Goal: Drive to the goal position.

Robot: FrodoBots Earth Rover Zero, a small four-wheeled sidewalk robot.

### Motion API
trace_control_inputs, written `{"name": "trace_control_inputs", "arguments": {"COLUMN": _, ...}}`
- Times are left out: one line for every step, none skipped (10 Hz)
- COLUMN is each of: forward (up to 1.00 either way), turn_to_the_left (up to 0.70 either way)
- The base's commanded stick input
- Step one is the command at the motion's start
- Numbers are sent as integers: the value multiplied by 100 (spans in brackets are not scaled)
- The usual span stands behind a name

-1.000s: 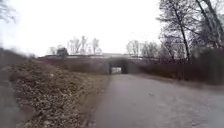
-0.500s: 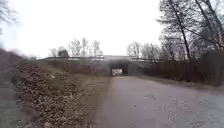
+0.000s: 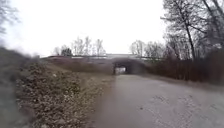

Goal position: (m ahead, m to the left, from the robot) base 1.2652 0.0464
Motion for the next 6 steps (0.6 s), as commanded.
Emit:
{"name": "trace_control_inputs", "arguments": {"forward": 45, "turn_to_the_left": 0}}
{"name": "trace_control_inputs", "arguments": {"forward": 45, "turn_to_the_left": 0}}
{"name": "trace_control_inputs", "arguments": {"forward": 45, "turn_to_the_left": 0}}
{"name": "trace_control_inputs", "arguments": {"forward": 45, "turn_to_the_left": 0}}
{"name": "trace_control_inputs", "arguments": {"forward": 45, "turn_to_the_left": -1}}
{"name": "trace_control_inputs", "arguments": {"forward": 45, "turn_to_the_left": -1}}
